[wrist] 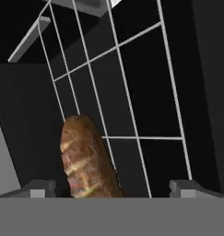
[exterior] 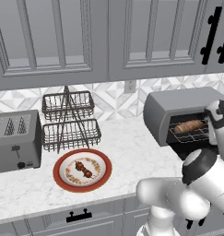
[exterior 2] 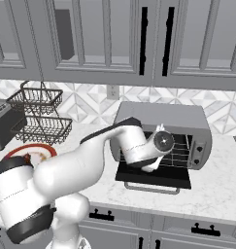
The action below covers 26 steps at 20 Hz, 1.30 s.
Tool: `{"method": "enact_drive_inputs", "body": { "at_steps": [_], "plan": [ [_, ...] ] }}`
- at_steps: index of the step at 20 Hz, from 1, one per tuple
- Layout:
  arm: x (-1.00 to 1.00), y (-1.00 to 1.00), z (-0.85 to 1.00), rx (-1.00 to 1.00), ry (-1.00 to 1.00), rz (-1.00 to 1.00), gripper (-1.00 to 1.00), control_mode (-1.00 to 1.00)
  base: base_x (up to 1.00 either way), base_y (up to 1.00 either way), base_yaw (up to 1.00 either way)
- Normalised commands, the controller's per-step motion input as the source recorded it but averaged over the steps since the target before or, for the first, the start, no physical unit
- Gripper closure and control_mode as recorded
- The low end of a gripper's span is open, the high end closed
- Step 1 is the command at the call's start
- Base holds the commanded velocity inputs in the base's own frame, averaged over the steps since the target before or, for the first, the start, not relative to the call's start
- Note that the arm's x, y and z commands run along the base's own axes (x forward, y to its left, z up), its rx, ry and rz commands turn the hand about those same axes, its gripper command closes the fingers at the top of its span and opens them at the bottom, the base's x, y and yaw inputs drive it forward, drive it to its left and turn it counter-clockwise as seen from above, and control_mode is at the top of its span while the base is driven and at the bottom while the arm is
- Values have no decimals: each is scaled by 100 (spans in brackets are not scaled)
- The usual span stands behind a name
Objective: Pick up the kebab skewer and baguette bread, and place them inside the toaster oven. Close the toaster oven door and start by setting the timer.
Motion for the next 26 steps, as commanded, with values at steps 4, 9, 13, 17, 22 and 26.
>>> {"method": "enact_drive_inputs", "body": {
  "at_steps": [4,9,13,17,22,26],
  "plan": [
    [-91,16,16,-9,0,18,-100,-100,0,0,0],
    [-48,84,3,-11,2,30,-100,-100,0,0,0],
    [-24,100,5,-14,12,32,-100,-100,0,0,0],
    [-23,100,0,-16,10,32,-100,-100,0,0,0],
    [-2,100,0,-15,11,33,-100,-100,0,0,0],
    [0,100,0,-17,10,30,-100,-100,0,0,0]
  ]
}}
